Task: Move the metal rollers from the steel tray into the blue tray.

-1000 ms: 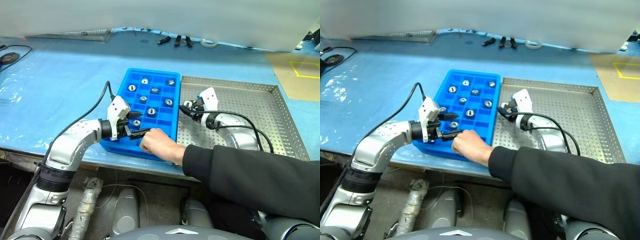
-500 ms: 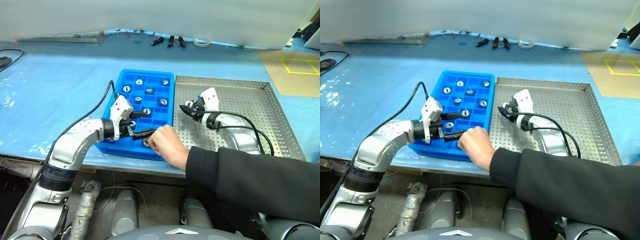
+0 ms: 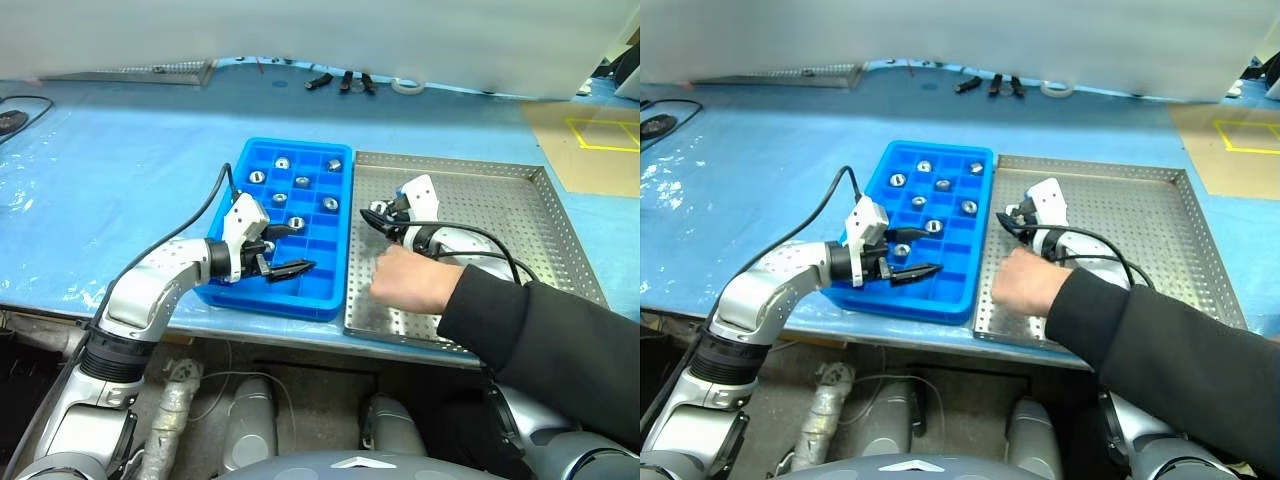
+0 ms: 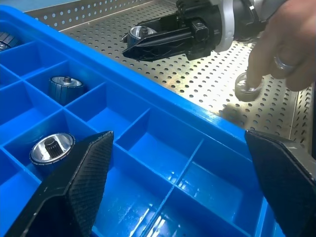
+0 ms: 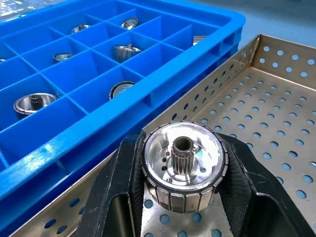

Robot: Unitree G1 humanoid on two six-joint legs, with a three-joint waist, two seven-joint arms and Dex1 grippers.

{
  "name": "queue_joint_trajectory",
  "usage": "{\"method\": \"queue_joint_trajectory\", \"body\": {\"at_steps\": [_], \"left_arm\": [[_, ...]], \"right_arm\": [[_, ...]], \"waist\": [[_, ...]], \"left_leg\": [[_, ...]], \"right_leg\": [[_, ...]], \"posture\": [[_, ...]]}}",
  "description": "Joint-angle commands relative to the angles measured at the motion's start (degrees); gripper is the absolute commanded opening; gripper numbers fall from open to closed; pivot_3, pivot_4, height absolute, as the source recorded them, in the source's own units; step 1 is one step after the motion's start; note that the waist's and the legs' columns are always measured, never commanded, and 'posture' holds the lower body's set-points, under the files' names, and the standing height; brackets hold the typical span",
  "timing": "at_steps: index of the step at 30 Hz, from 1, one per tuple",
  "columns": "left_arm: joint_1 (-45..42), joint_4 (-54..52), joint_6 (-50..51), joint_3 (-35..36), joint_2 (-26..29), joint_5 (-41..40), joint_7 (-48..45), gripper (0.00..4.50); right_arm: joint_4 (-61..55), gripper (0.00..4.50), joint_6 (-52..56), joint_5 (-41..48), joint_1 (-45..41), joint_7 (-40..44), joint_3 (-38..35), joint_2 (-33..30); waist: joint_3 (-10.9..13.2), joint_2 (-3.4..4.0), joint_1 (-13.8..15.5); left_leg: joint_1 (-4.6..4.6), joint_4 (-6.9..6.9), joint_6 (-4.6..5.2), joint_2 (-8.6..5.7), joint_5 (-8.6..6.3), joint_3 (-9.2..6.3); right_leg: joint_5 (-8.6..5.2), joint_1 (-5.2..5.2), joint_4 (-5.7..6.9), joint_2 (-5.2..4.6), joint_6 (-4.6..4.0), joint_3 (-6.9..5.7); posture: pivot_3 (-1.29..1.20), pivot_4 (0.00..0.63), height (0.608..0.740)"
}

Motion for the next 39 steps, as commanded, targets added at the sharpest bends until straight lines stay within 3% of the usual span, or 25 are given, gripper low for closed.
{"method": "queue_joint_trajectory", "body": {"at_steps": [1, 17, 23, 30, 39], "left_arm": [[-1.0, -1.1, -0.2, 2.4, 0.5, -1.2, 0.3, 4.5], [5.6, -6.8, 1.8, 7.5, 3.1, -3.2, 3.7, 4.5], [8.8, -10.0, 2.8, 8.5, 3.1, -4.0, 5.9, 4.5], [10.4, -11.2, 3.1, 8.8, 3.4, -4.7, 6.9, 4.5], [9.5, -10.5, 2.6, 8.1, 4.1, -4.8, 5.8, 4.5]], "right_arm": [[-4.5, 1.7, 0.0, 1.6, -1.6, 2.1, 0.1, 0.5], [-6.4, 1.7, 2.7, 3.4, -3.9, 15.6, 7.2, 1.6], [-1.9, 1.7, 0.7, 1.6, -6.2, 16.0, 8.2, 3.1], [-6.7, 1.7, 4.1, 3.1, -3.4, 23.2, 10.9, -0.3], [-6.0, 1.7, 4.0, 1.9, -3.2, 24.0, 11.2, -1.2]], "waist": [[0.0, 0.0, 0.0], [0.0, 0.0, 0.8], [0.0, 0.0, 1.7], [0.0, -0.01, 2.9], [0.0, -0.01, 3.2]], "left_leg": [[0.0, 0.0, 0.0, 0.0, 0.0, 0.0], [-0.06, -0.05, 0.0, 0.01, -0.01, -0.04], [-0.05, -0.06, -0.01, 0.04, 0.0, -0.04], [-0.09, -0.08, -0.01, 0.01, 0.0, -0.05], [-0.05, -0.08, -0.05, 0.04, 0.03, -0.08]], "right_leg": [[0.0, 0.0, 0.0, 0.0, 0.0, 0.0], [-0.01, -0.06, -0.01, -0.01, -0.01, -0.07], [-0.01, -0.08, 0.02, -0.02, -0.01, -0.05], [-0.01, -0.07, -0.03, -0.01, 0.0, -0.07], [-0.01, -0.08, 0.04, -0.01, 0.0, -0.05]], "posture": [[0.04, 0.15, 0.74], [0.17, 0.15, 0.74], [0.21, 0.15, 0.74], [0.21, 0.15, 0.74], [0.19, 0.15, 0.74]]}}
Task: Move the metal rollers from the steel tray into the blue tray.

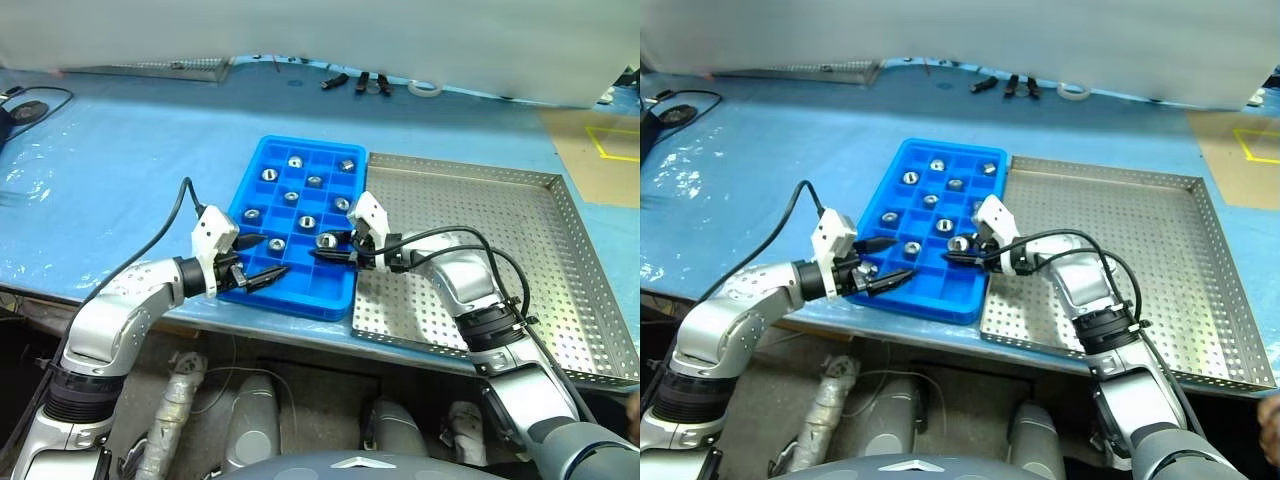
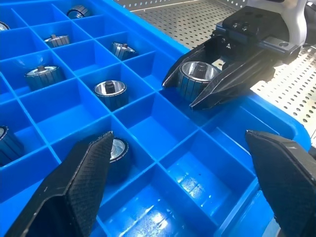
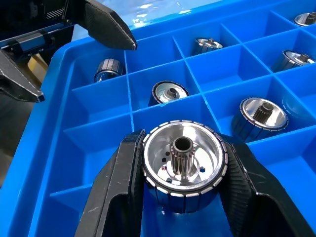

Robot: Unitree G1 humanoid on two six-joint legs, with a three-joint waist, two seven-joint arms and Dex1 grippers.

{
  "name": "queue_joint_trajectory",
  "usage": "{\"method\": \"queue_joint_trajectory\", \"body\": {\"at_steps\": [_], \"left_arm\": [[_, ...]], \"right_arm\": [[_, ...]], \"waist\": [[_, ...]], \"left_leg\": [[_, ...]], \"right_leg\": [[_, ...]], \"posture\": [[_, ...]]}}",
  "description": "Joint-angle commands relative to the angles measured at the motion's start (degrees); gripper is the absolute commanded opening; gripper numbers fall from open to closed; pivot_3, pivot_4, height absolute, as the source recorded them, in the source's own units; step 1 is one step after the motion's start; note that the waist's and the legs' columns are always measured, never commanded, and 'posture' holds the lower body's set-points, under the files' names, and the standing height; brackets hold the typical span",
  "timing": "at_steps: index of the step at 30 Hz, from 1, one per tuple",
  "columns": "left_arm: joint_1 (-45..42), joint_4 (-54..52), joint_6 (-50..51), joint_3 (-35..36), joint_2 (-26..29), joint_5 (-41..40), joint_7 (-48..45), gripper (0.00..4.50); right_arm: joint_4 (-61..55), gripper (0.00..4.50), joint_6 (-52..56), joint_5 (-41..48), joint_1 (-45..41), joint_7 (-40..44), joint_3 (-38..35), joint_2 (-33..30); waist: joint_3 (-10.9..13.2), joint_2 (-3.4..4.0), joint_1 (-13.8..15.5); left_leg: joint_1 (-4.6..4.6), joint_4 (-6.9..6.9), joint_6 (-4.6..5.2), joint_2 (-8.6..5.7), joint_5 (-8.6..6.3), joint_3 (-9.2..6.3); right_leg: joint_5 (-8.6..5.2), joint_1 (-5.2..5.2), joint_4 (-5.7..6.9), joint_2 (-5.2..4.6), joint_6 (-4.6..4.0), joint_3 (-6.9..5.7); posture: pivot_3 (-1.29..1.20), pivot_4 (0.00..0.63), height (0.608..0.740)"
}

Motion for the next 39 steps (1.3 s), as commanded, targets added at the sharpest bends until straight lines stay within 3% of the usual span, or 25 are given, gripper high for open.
{"method": "queue_joint_trajectory", "body": {"at_steps": [1, 3, 4, 11, 19, 28, 39], "left_arm": [[-1.0, -1.4, -0.7, 0.7, 0.6, -0.7, -0.6, 4.5], [-1.3, -1.2, -0.8, 0.4, 0.7, -0.6, -0.8, 4.5], [-1.4, -1.2, -0.8, 0.3, 0.6, -0.6, -0.8, 4.5], [-2.7, -0.2, -0.9, -0.4, 0.5, -0.3, -1.3, 4.5], [-4.7, 1.9, -1.7, -1.7, 0.1, 0.1, -2.6, 4.5], [-12.1, 10.7, -6.3, -6.9, -4.0, 3.4, -5.2, 4.5], [-23.6, 24.1, -13.4, -14.3, -13.0, 7.1, -13.7, 4.5]], "right_arm": [[-1.8, 1.7, -1.3, 0.2, -0.2, 0.2, -0.2, -0.4], [-1.9, 1.7, -1.6, 0.2, 0.1, 0.4, -0.3, -0.6], [-2.0, 2.45, -1.7, 0.2, 0.3, 0.5, -0.4, -0.7], [-3.0, 4.46, -1.9, 0.7, 1.0, 0.1, -1.1, -1.2], [-4.3, 4.46, -2.4, 1.6, 0.9, -5.2, -6.9, -1.6], [-7.3, 4.46, 1.5, -1.8, 1.4, -23.3, -20.0, -5.6], [-19.4, 4.46, 7.5, -0.1, 17.2, -30.1, -29.5, -7.9]], "waist": [[0.0, 0.0, 0.0], [0.0, 0.0, 0.0], [0.0, 0.0, 0.0], [0.0, -0.01, -0.1], [0.0, -0.01, -0.1], [0.0, -0.01, -0.7], [0.0, -0.01, -4.6]], "left_leg": [[0.0, 0.0, 0.0, -0.01, 0.0, 0.0], [-0.01, 0.0, 0.0, -0.01, 0.0, 0.0], [-0.01, 0.01, 0.0, 0.0, 0.0, 0.0], [0.01, 0.02, 0.0, -0.01, 0.0, 0.0], [0.01, 0.04, 0.0, -0.02, 0.01, 0.0], [0.02, 0.09, -0.16, -0.07, 0.12, 0.03], [0.07, 0.11, -0.04, -0.08, 0.05, 0.11]], "right_leg": [[0.0, 0.0, 0.0, 0.0, 0.0, 0.0], [0.0, 0.0, 0.0, 0.0, 0.0, 0.0], [0.0, 0.0, 0.0, 0.0, 0.0, -0.01], [0.0, 0.03, 0.0, 0.0, 0.0, 0.0], [0.0, 0.03, 0.01, 0.01, 0.0, 0.0], [0.01, 0.04, 0.05, 0.01, 0.0, 0.09], [0.01, 0.07, -0.06, 0.02, 0.01, 0.19]], "posture": [[0.19, 0.15, 0.74], [0.18, 0.15, 0.74], [0.18, 0.15, 0.74], [0.17, 0.15, 0.74], [0.11, 0.15, 0.74], [-0.02, 0.15, 0.74], [-0.22, 0.15, 0.74]]}}
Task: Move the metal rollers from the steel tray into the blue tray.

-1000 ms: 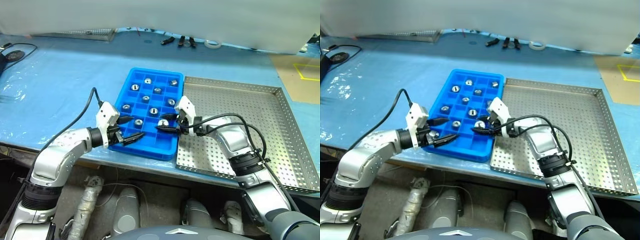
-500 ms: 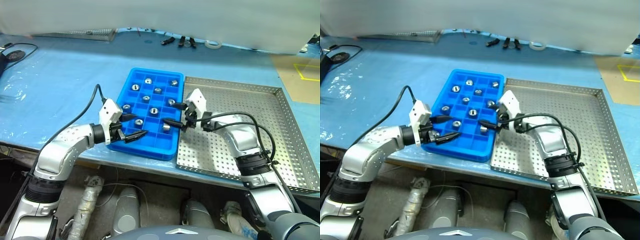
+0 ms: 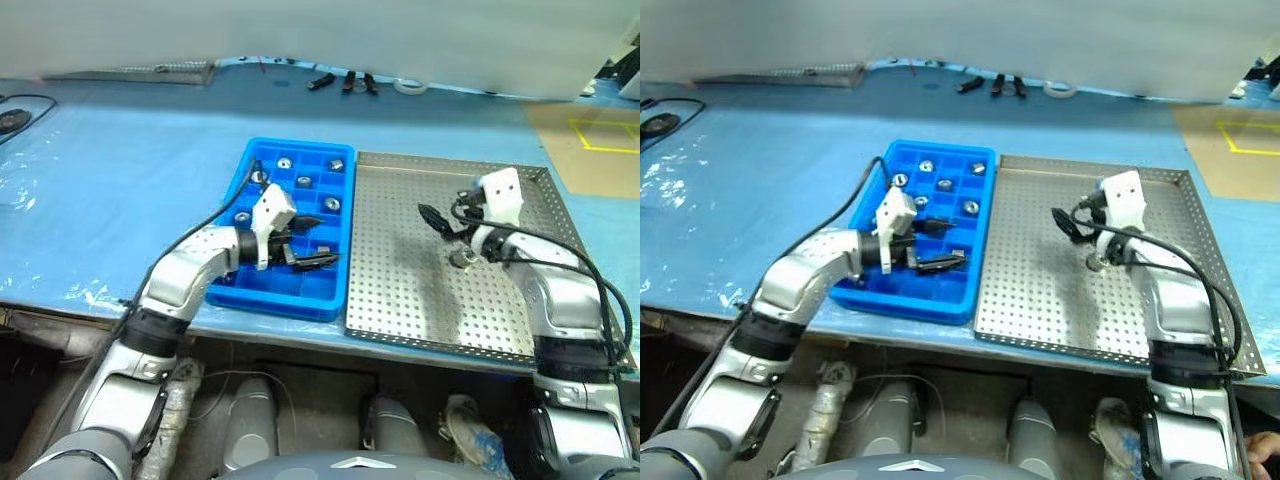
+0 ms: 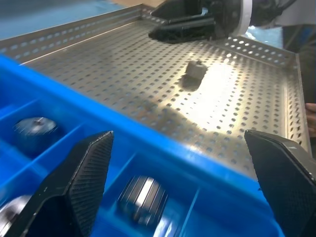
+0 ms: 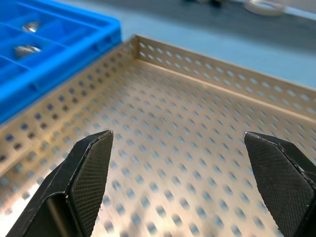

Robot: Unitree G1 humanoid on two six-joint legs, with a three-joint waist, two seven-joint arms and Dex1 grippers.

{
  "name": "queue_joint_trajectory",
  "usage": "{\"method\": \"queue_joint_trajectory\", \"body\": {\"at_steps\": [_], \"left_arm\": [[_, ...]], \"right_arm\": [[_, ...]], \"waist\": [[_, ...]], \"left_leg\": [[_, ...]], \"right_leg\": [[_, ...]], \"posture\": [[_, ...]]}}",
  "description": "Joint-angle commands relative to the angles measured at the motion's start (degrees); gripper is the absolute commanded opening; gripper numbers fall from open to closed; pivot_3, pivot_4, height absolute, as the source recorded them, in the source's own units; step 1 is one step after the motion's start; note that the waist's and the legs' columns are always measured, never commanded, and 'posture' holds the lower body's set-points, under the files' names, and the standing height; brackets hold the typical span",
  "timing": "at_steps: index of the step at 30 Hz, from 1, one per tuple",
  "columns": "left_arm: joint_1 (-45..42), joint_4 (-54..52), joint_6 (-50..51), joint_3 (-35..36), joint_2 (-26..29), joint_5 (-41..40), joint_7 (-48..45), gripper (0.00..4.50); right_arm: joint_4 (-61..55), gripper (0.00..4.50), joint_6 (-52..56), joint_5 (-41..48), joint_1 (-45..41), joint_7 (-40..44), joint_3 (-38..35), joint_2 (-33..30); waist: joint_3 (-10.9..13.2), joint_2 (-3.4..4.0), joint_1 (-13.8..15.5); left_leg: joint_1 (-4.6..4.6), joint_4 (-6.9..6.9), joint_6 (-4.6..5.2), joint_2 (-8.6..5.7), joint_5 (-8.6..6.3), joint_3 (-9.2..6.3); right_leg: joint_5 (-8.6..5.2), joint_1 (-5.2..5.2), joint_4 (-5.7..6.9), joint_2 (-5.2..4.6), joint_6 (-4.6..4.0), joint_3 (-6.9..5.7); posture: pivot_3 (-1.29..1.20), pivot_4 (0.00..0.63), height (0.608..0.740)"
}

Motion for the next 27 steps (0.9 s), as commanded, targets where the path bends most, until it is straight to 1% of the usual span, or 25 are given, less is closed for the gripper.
{"method": "queue_joint_trajectory", "body": {"at_steps": [1, 4, 7, 13, 21, 24, 27], "left_arm": [[-3.4, 3.0, -2.9, -1.1, -1.4, 0.8, -3.5, 4.5], [-5.3, 5.6, -4.3, -1.8, -2.7, 1.7, -5.5, 4.5], [-6.3, 7.4, -5.0, -1.8, -3.4, 2.4, -6.7, 4.5], [-7.0, 8.8, -5.6, -1.7, -3.8, 3.1, -8.0, 4.5], [-6.0, 7.0, -4.5, -0.9, -2.8, 3.4, -7.7, 4.5], [-5.4, 6.1, -3.9, -0.6, -2.3, 3.3, -7.4, 4.5], [-4.9, 5.4, -3.6, -0.5, -1.8, 3.3, -7.2, 4.5]], "right_arm": [[-4.1, 4.46, 0.1, 0.8, 3.0, -2.4, -2.8, 0.3], [-3.4, 4.46, -1.0, 0.8, 5.4, -3.9, -3.1, 1.6], [-2.0, 4.46, -2.4, 0.6, 6.7, -4.4, -2.1, 2.9], [1.3, 4.46, -5.1, -0.2, 5.7, -6.2, 0.1, 6.0], [9.4, 4.46, -8.8, -2.8, 6.6, -7.2, 1.7, 5.6], [10.3, 4.46, -9.8, -2.8, 6.5, -7.4, 1.6, 5.6], [10.0, 3.86, -10.5, -2.3, 5.9, -6.7, 2.1, 5.7]], "waist": [[0.0, 0.01, -0.8], [0.0, 0.01, -2.1], [0.0, 0.02, -2.6], [0.0, 0.02, -2.7], [0.0, 0.02, -2.3], [0.0, 0.02, -2.2], [0.0, 0.02, -2.2]], "left_leg": [[0.02, 0.0, 0.07, -0.01, -0.04, 0.01], [0.04, 0.01, 0.14, -0.02, -0.09, 0.04], [0.04, 0.05, 0.19, -0.01, -0.11, 0.06], [0.02, 0.07, 0.23, -0.01, -0.14, 0.08], [0.01, 0.1, 0.29, -0.01, -0.16, 0.09], [0.05, 0.1, 0.3, -0.01, -0.17, 0.09], [0.07, 0.1, 0.3, -0.01, -0.17, 0.09]], "right_leg": [[0.0, 0.01, 0.0, -0.01, 0.0, 0.0], [0.0, 0.01, 0.0, -0.01, 0.0, 0.01], [0.0, 0.0, 0.0, -0.01, 0.0, 0.04], [0.0, 0.01, 0.0, -0.02, -0.01, 0.04], [0.0, 0.07, -0.06, -0.03, -0.02, 0.01], [0.0, 0.15, -0.09, -0.04, -0.02, 0.0], [0.0, 0.17, -0.09, -0.04, -0.02, 0.0]], "posture": [[-0.23, 0.15, 0.74], [-0.25, 0.15, 0.74], [-0.26, 0.15, 0.74], [-0.27, 0.15, 0.74], [-0.23, 0.15, 0.74], [-0.22, 0.15, 0.74], [-0.22, 0.15, 0.74]]}}
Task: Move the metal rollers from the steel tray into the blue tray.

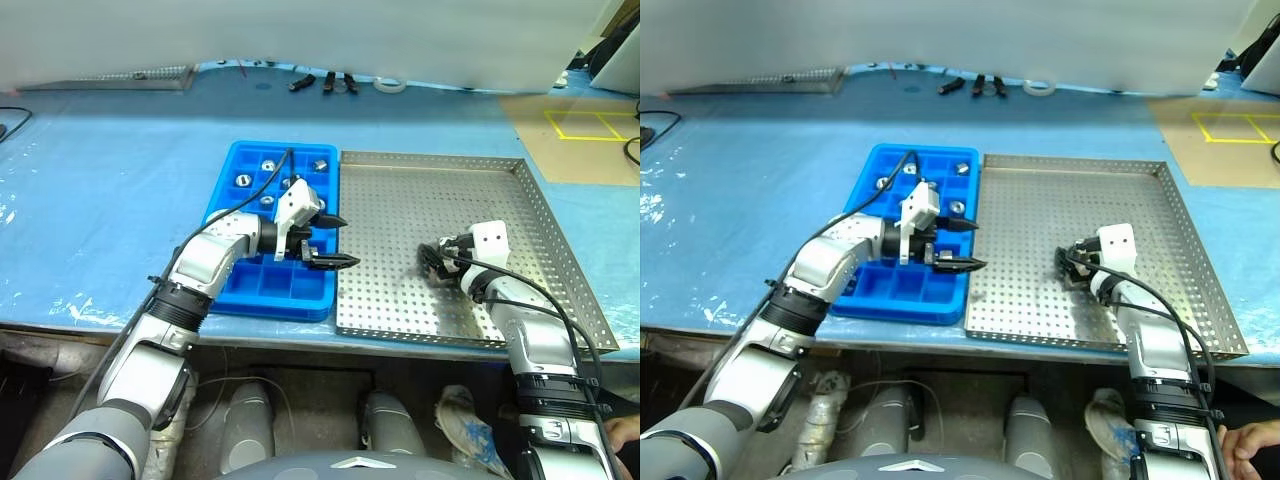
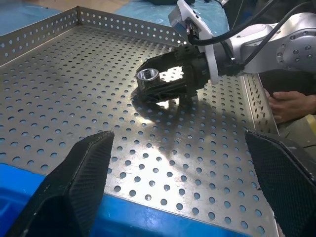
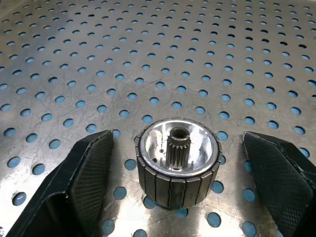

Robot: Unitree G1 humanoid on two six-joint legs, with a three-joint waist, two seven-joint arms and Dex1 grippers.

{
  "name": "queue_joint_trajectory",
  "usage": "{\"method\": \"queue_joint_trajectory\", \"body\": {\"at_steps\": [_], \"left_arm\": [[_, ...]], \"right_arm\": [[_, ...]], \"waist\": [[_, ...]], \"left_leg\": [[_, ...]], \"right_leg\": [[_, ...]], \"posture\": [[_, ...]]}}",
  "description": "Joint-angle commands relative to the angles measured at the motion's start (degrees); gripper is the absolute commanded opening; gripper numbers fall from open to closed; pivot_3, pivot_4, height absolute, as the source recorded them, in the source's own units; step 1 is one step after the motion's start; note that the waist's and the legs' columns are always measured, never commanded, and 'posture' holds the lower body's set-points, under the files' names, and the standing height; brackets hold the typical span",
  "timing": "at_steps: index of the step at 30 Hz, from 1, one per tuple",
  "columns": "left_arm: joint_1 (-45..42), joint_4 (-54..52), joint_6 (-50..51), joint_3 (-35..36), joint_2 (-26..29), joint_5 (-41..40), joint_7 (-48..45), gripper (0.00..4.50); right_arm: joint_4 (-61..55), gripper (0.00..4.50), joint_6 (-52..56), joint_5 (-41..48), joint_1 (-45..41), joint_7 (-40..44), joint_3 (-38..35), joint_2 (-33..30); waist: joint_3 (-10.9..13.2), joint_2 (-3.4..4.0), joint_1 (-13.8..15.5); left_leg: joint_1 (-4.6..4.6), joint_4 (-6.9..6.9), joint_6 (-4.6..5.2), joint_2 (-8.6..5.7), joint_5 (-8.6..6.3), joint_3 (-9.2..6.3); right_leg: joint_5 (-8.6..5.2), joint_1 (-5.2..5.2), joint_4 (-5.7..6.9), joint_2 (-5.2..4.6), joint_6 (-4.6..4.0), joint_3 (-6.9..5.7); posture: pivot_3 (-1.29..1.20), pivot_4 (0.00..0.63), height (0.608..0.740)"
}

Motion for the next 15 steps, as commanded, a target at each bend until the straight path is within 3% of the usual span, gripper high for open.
{"method": "queue_joint_trajectory", "body": {"at_steps": [1, 7, 15], "left_arm": [[0.3, -2.8, 0.4, 1.4, 0.7, -0.4, 0.5, 4.5], [1.4, -4.4, 1.1, 2.0, 1.8, -0.6, 0.9, 4.5], [6.1, -9.2, 3.3, 5.0, 6.3, -1.6, 1.9, 4.5]], "right_arm": [[-0.2, 3.51, -1.0, 0.1, -0.5, 0.3, 0.1, -0.3], [-2.6, 1.65, -0.8, 0.5, -1.7, 1.4, 1.6, -0.4], [-9.8, 1.67, 3.8, 4.2, -7.0, 7.7, 5.7, -1.4]], "waist": [[0.0, 0.0, 0.0], [0.0, 0.0, 0.0], [0.0, 0.01, -0.1]], "left_leg": [[-0.01, 0.0, 0.0, 0.0, 0.0, 0.0], [-0.01, -0.01, 0.0, 0.01, 0.0, 0.0], [-0.02, -0.07, 0.0, 0.02, 0.0, 0.0]], "right_leg": [[0.0, 0.0, 0.0, 0.0, 0.0, 0.0], [0.0, -0.01, -0.01, 0.01, 0.0, 0.0], [0.0, -0.07, -0.06, 0.02, 0.0, -0.01]], "posture": [[-0.22, 0.15, 0.74], [-0.22, 0.15, 0.74], [-0.13, 0.15, 0.74]]}}
